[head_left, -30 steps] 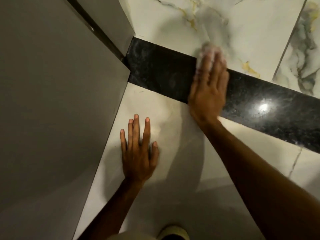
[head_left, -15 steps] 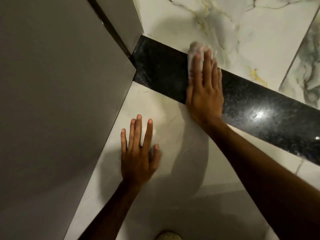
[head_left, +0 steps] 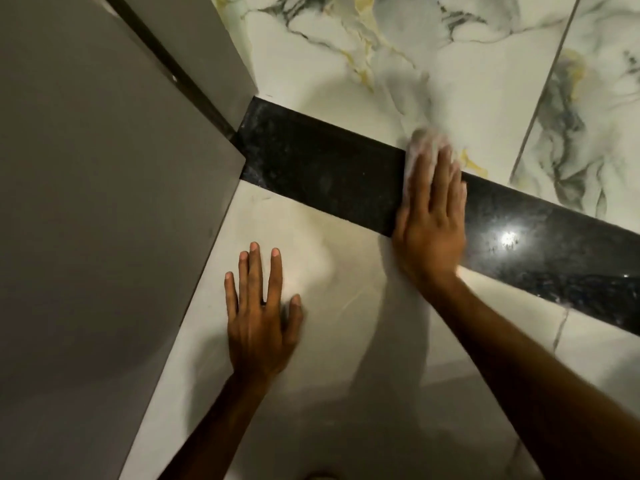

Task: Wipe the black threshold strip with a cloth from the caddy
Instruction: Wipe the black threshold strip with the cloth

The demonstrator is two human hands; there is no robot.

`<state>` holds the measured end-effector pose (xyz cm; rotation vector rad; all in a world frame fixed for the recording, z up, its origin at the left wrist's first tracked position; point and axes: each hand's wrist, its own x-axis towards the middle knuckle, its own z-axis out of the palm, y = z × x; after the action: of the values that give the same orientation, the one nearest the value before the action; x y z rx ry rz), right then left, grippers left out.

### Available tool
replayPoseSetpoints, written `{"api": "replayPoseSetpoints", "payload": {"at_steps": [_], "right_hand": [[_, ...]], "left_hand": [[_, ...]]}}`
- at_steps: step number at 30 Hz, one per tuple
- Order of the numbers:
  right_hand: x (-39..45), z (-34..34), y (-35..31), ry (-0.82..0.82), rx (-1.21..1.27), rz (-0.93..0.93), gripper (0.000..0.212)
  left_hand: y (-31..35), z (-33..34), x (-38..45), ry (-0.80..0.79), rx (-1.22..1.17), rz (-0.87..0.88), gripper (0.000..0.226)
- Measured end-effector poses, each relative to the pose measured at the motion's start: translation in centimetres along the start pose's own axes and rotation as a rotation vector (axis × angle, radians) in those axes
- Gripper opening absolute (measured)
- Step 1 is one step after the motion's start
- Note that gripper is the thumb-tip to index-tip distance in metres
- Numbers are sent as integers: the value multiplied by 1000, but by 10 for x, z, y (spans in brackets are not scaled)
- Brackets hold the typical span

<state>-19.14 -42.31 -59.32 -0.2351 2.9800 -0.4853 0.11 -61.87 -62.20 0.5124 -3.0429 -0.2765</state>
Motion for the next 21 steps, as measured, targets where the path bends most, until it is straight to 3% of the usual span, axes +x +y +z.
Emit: {"api": "replayPoseSetpoints", "payload": {"at_steps": [2, 3, 7, 10, 14, 17, 19, 21], "right_hand": [[43, 11, -39, 31, 32, 55, 68], [58, 17, -61, 6, 57, -2, 69], [32, 36, -120, -181, 43, -518, 75], [-30, 27, -91, -238, -22, -634, 72], [-20, 22, -50, -242, -42, -536, 69], [40, 33, -96, -86, 36, -281, 71], [71, 46, -135, -68, 76, -270, 73], [77, 51, -154, -94, 68, -371, 75]], "left_hand": [[6, 2, 0, 9, 3, -11, 70], [9, 3, 0, 18, -6, -10, 70], [14, -1, -2, 68, -57, -64, 68], [17, -5, -3, 112, -11, -80, 65], [14, -6, 0, 56, -24, -85, 68], [15, -3, 2, 60, -52, -90, 68], [13, 1, 3, 72, -50, -81, 67], [9, 6, 0, 98, -32, -57, 67]]}}
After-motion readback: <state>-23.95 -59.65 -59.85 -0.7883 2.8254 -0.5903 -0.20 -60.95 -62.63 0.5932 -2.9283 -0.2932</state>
